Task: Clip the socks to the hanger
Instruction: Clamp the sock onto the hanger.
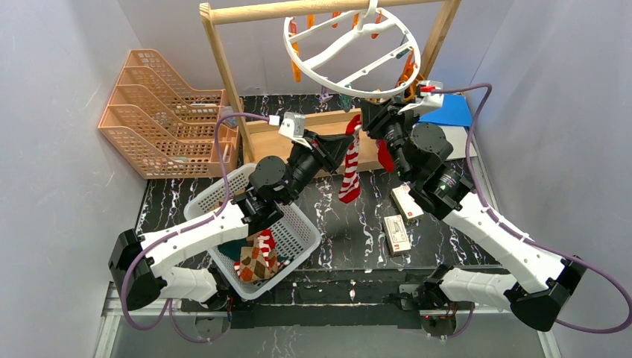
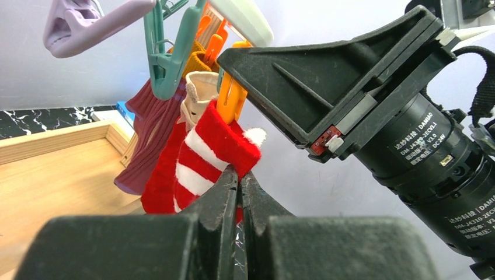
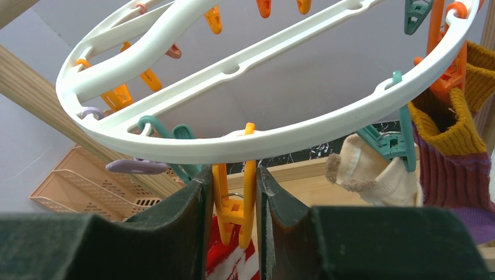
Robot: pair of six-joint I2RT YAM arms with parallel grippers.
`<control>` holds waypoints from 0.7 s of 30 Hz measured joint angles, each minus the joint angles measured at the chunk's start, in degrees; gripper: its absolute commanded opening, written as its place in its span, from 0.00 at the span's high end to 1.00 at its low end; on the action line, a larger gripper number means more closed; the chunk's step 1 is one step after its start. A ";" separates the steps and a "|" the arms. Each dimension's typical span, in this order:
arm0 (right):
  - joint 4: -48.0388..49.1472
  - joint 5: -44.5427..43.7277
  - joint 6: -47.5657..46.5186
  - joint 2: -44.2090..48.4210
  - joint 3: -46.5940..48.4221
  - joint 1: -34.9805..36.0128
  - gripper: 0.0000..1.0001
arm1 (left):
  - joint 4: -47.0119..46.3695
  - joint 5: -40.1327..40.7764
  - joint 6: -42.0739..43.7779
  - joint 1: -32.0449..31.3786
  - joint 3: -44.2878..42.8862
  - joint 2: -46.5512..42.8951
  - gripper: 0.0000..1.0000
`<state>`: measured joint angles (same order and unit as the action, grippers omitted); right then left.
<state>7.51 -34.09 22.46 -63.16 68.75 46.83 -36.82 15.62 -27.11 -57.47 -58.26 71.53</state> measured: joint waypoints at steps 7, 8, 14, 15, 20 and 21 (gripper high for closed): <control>0.02 0.22 0.31 -0.55 0.00 0.00 0.99 | -0.07 -0.26 -0.42 0.00 -0.96 0.00 1.00; 0.02 0.22 0.33 -0.66 0.00 0.00 0.99 | -0.07 -0.37 -0.42 0.00 -1.18 0.00 1.00; 0.07 0.22 0.70 -0.87 0.00 0.00 0.99 | -0.09 -1.36 -0.52 0.00 -1.68 0.00 1.00; 0.09 0.24 0.79 -0.87 0.02 0.00 0.99 | -0.09 -1.57 -0.61 0.00 -1.68 0.00 1.00; 0.35 0.37 1.53 -1.05 0.02 0.00 0.99 | -0.09 -2.14 -1.29 0.00 -1.68 0.00 1.00; 0.37 0.46 1.64 -1.11 0.02 0.00 0.99 | -0.11 -2.16 -1.42 0.00 -1.68 0.02 1.00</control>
<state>7.88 -33.63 24.10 -64.27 68.77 46.83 -36.93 13.45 -28.53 -57.47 -59.94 71.55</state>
